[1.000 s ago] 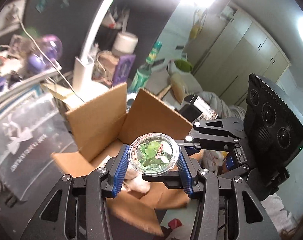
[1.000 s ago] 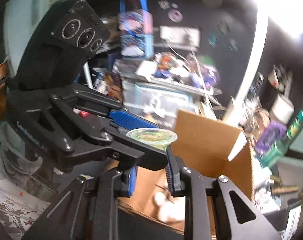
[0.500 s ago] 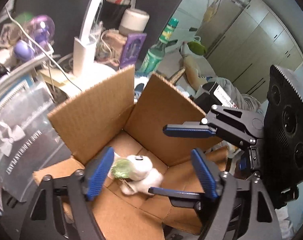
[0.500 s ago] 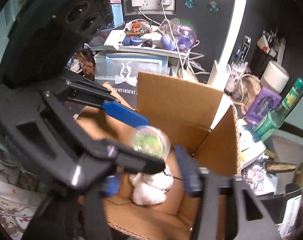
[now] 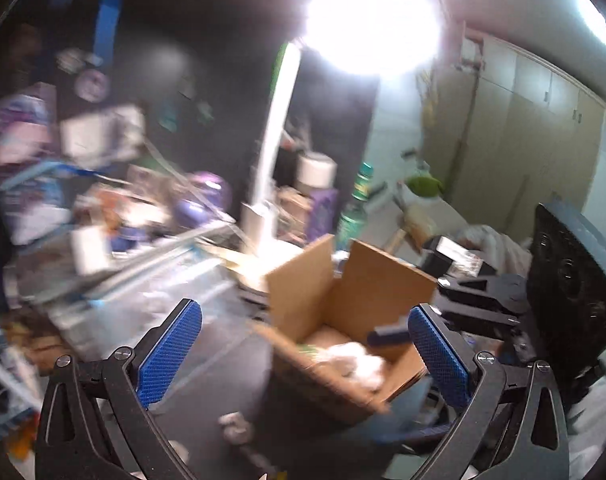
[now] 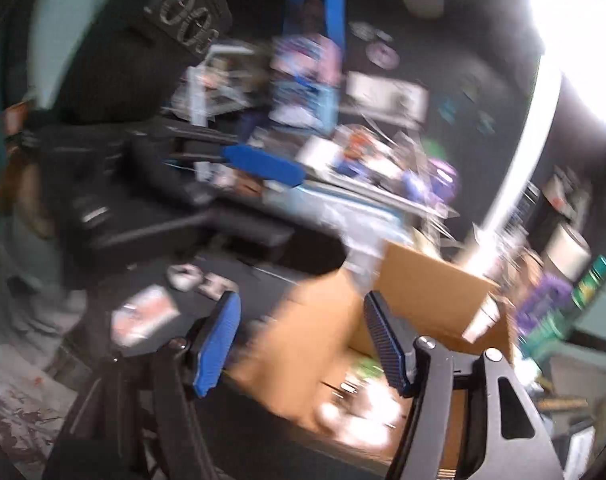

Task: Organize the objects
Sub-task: 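Lower the container into the cardboard box and open the left gripper, then grasp the yellow-capped glue bottle upright with the right gripper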

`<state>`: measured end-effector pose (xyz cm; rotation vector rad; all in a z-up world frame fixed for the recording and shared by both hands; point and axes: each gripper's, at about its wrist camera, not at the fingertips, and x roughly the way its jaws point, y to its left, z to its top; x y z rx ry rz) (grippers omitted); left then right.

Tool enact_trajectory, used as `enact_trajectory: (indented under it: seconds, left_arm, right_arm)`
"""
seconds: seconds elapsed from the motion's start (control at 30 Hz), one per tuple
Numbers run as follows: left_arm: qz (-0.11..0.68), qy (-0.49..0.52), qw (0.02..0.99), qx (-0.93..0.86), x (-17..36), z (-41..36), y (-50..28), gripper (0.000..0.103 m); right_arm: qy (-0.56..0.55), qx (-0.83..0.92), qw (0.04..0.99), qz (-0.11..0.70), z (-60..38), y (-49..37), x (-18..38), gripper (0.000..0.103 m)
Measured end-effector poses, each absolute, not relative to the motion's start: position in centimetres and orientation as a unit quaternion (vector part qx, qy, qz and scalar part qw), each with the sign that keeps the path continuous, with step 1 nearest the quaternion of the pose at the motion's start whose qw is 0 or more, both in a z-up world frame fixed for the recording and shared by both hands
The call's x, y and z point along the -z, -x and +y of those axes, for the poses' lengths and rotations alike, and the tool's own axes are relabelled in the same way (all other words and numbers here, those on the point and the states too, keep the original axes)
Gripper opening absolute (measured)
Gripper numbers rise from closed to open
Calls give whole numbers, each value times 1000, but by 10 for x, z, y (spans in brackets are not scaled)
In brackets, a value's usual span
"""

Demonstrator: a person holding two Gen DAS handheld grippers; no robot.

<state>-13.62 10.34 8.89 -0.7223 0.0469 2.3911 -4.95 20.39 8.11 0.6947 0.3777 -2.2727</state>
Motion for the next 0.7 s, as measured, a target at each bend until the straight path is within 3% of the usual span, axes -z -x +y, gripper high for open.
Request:
enact_trajectory:
  seconds: [0.23, 0.37, 0.7]
  left_arm:
    - [-7, 267, 231, -936, -54, 27, 93, 103]
    - [-66, 282, 225, -930, -22, -8, 76, 103]
    - [-95, 299, 226, -922, 35, -35, 46, 103]
  right_arm:
    - [-271, 826, 456, 192, 131, 11, -44, 61]
    - [-314, 791, 481, 211, 102, 9, -6, 60]
    - [-403, 747, 442, 290, 84, 38, 80, 41]
